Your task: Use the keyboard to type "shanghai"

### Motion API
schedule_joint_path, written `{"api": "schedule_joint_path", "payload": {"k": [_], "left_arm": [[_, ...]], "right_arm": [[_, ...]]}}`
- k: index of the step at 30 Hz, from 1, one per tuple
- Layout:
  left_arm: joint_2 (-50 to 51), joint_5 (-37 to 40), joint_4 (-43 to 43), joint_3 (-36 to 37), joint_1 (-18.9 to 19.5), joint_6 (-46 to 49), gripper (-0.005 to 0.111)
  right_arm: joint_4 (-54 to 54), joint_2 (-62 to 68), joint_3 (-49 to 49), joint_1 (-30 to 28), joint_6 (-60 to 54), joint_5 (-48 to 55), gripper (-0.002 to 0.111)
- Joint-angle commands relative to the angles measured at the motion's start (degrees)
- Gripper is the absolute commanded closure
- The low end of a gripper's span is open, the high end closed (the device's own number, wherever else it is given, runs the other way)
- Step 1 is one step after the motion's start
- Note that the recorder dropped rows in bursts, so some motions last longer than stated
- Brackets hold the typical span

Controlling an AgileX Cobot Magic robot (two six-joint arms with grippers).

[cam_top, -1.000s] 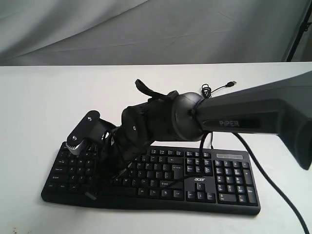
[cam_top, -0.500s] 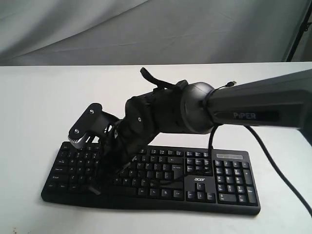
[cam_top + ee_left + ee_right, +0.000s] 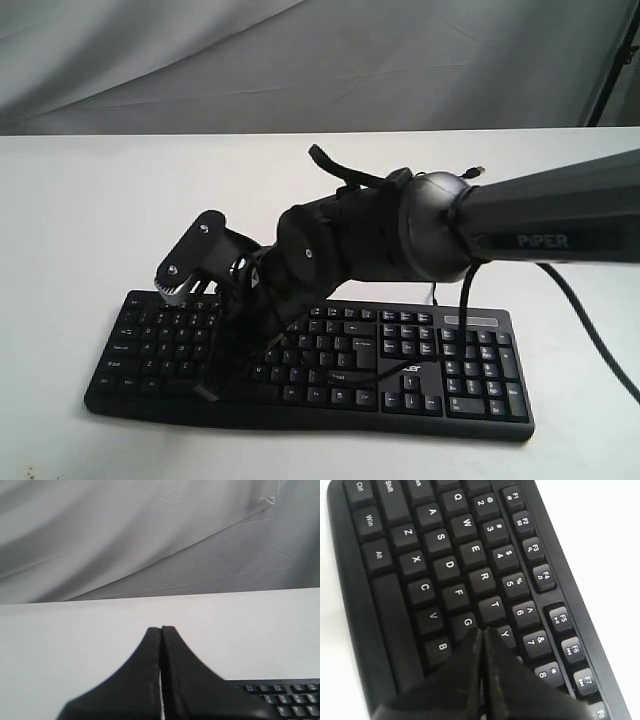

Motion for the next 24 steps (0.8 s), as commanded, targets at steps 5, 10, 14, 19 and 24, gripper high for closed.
{"api": "schedule_joint_path", "payload": {"k": [5, 10, 14, 19, 24], "left_arm": [[-0.14, -0.31, -0.11, 0.1, -0.37, -0.15, 0.107], [-0.14, -0.31, -0.11, 0.1, -0.37, -0.15, 0.107], [-0.14, -0.31, -0.11, 0.1, -0.37, -0.15, 0.107], [-0.14, -0.31, -0.11, 0.1, -0.37, -0.15, 0.107], [-0.14, -0.31, -0.11, 0.1, -0.37, -0.15, 0.107]], "right_arm": [[-0.01, -0.54, 0.46, -0.28, -0.17, -0.53, 0.108], [-0.01, 0.79, 0.46, -0.28, -0.17, -0.82, 0.108], [-0.01, 0.89, 0.46, -0.28, -0.17, -0.96, 0.108], [-0.01, 1.41, 0.46, -0.28, -0.06, -0.94, 0.108], [-0.01, 1.41, 0.46, -0.28, -0.06, -0.94, 0.108]]}}
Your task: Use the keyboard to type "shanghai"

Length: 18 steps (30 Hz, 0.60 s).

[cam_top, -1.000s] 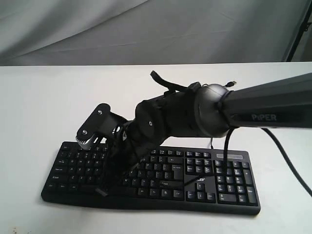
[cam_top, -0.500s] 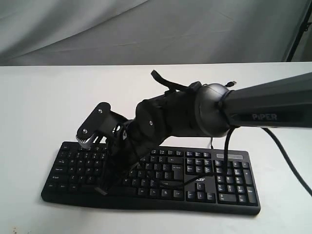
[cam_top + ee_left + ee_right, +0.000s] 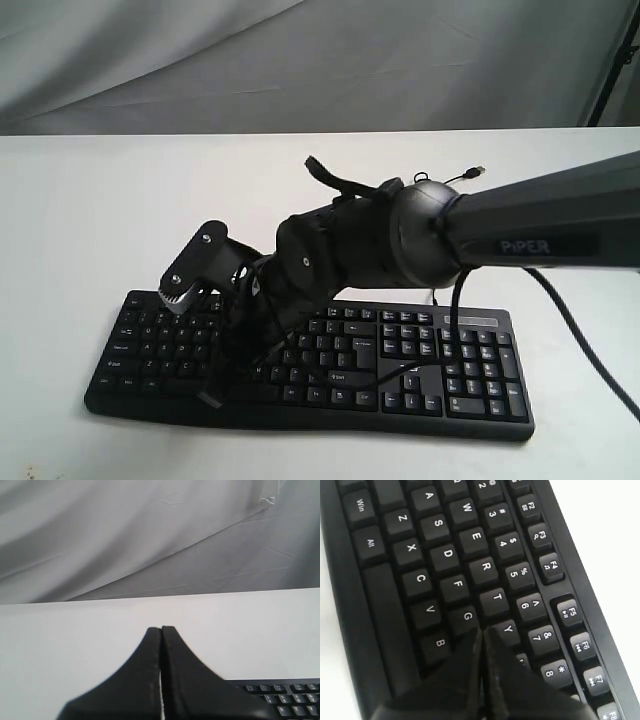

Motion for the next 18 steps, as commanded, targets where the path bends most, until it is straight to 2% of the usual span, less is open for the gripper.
{"api": "schedule_joint_path", "payload": {"k": [1, 18], "left_arm": [[-0.14, -0.31, -0.11, 0.1, -0.37, -0.15, 0.107], [-0.14, -0.31, -0.11, 0.1, -0.37, -0.15, 0.107]], "right_arm": [[-0.01, -0.08, 0.46, -0.28, -0.06, -0.61, 0.108], [0.25, 0.94, 0.46, -0.28, -0.06, -0.71, 0.108]]}}
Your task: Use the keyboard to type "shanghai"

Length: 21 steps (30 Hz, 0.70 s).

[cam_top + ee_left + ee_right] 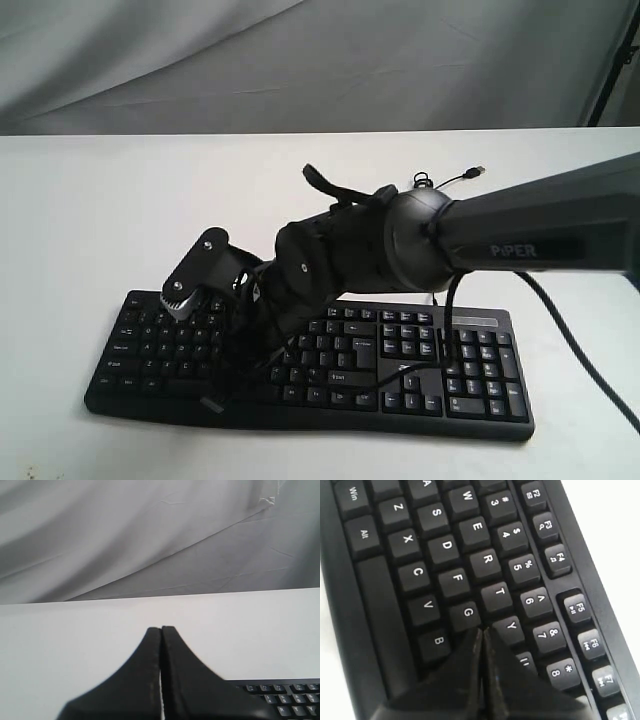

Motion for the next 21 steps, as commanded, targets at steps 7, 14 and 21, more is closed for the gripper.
{"api": "schedule_joint_path", "payload": {"k": [7, 14, 21], "left_arm": [[-0.14, -0.31, -0.11, 0.1, -0.37, -0.15, 0.107], [-0.14, -0.31, -0.11, 0.1, -0.37, -0.15, 0.107], [-0.14, -0.31, -0.11, 0.1, -0.37, -0.15, 0.107]], "right_arm": [[0.25, 0.0, 0.46, -0.28, -0.06, -0.44, 0.108], [0.25, 0.66, 0.35, -0.28, -0.06, -0.44, 0.108], [-0.79, -1.7, 0.08, -0.28, -0.22, -0.63, 0.108]]}}
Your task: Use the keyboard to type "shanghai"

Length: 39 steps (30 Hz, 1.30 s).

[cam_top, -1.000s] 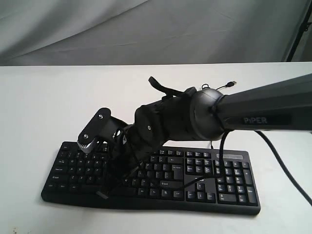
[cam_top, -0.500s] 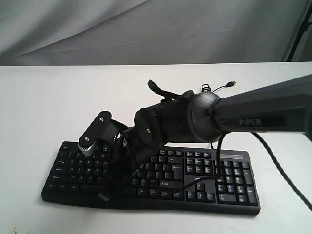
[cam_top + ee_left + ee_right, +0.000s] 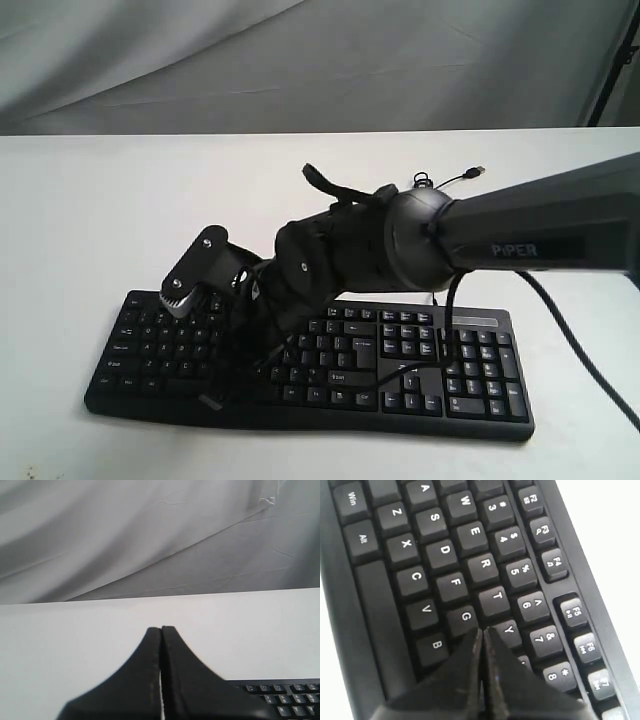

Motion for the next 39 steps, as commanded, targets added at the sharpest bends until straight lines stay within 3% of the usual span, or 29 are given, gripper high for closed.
{"api": "schedule_joint_path", "payload": {"k": [1, 7, 21, 39], "left_arm": [[-0.14, -0.31, -0.11, 0.1, -0.37, -0.15, 0.107], [-0.14, -0.31, -0.11, 0.1, -0.37, -0.15, 0.107], [-0.14, -0.31, -0.11, 0.1, -0.37, -0.15, 0.107], [-0.14, -0.31, -0.11, 0.1, -0.37, -0.15, 0.107]], "right_arm": [[-1.02, -1.65, 0.08, -0.28, -0.22, -0.31, 0.108], [-2.07, -1.11, -4.7, 0.39, -0.66, 1.7, 0.108], [-2.89, 13.99, -31.02, 4.21, -1.9, 16.51, 0.108], [-0.09, 15.79, -31.84, 4.33, 0.17, 19.0, 0.108]]}}
